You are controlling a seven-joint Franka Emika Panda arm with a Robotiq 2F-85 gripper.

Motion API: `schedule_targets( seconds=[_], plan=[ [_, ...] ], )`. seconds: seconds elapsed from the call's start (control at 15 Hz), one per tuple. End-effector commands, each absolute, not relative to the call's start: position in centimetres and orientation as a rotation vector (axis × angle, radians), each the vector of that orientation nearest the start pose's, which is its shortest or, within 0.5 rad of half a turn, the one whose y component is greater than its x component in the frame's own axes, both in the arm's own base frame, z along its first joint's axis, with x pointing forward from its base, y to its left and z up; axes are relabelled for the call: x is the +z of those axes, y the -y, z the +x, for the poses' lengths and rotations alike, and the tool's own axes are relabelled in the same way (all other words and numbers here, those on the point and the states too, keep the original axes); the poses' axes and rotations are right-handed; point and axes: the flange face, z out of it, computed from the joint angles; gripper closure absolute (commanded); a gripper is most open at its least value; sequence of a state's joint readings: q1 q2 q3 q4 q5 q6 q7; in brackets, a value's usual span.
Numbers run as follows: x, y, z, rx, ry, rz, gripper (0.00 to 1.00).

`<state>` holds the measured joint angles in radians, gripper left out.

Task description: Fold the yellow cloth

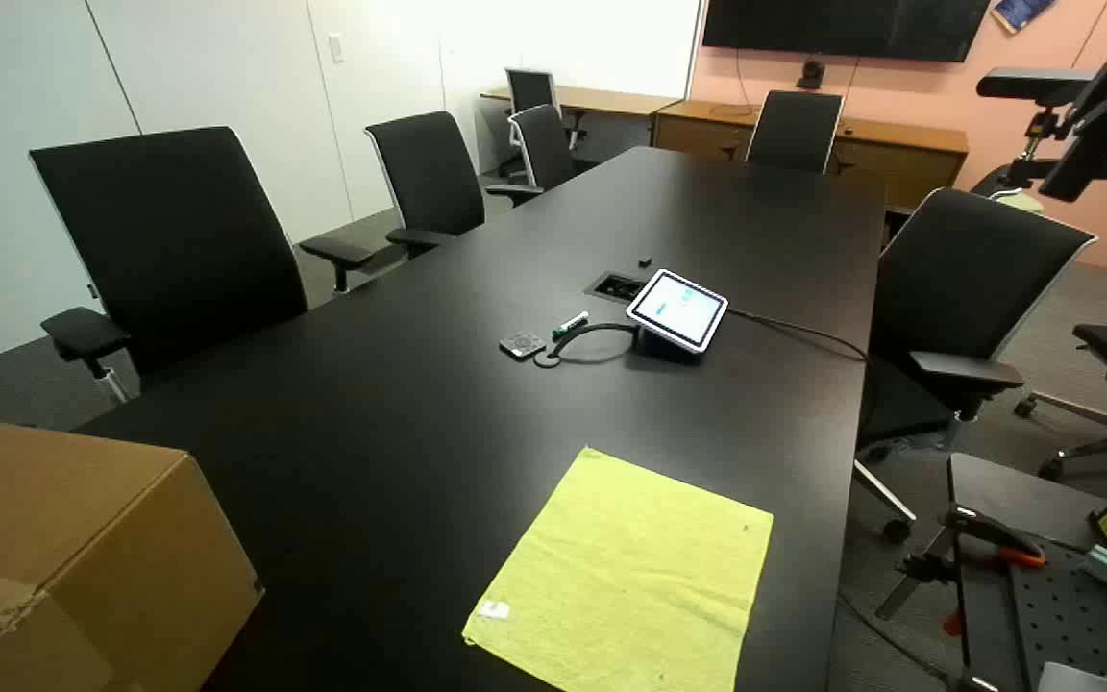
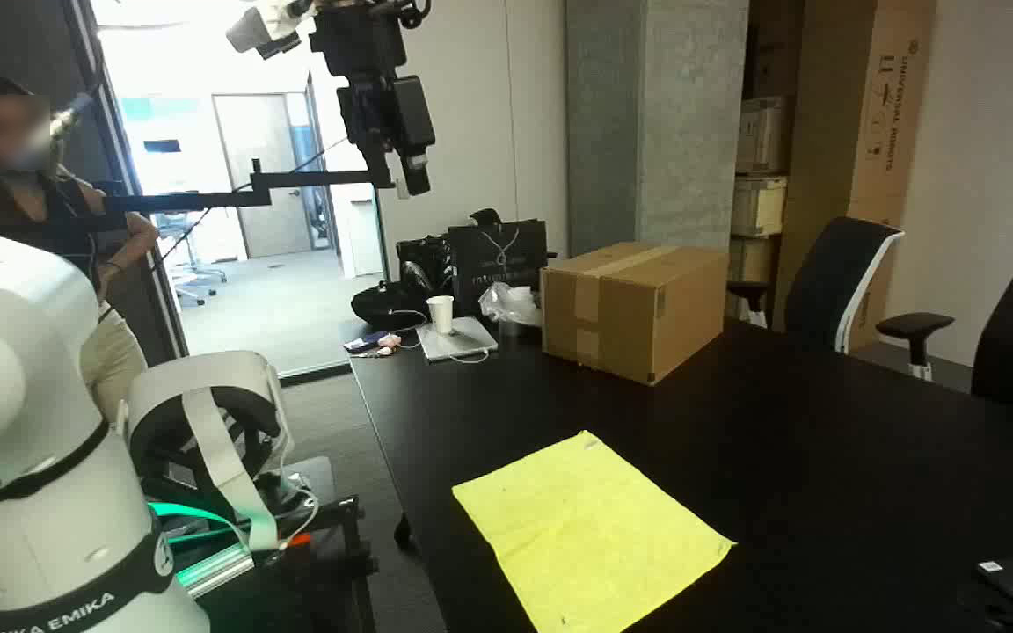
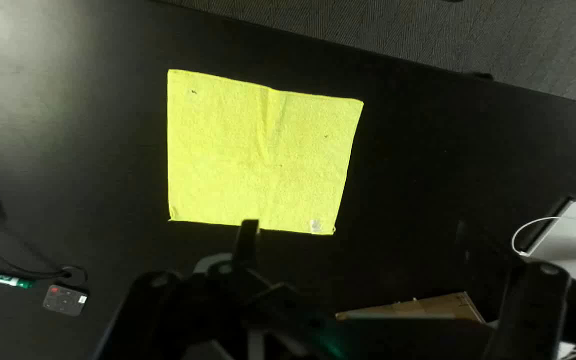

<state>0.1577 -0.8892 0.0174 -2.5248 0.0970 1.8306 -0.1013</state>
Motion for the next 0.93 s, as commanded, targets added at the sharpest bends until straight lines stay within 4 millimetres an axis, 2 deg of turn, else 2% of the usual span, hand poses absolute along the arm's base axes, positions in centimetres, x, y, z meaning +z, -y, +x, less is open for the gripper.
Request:
schedule_targets(
  seconds=[0.0, 0.27, 0.4, 0.53, 0.67, 0.87],
  plan=[
    [56.9, -6.2, 29.6, -0.302, 0.388, -3.013, 0.00],
    [57.2, -6.2, 29.7, -0.317, 0.381, -3.018, 0.00],
    [55.9, -5.9, 30.3, -0.306, 0.379, -3.020, 0.00],
    [53.5, -5.3, 31.5, -0.326, 0.343, -3.048, 0.00],
    [50.1, -4.8, 33.1, -0.297, 0.352, -3.047, 0.00],
    [43.6, -4.5, 35.1, -0.257, 0.380, -3.036, 0.00]
  ],
)
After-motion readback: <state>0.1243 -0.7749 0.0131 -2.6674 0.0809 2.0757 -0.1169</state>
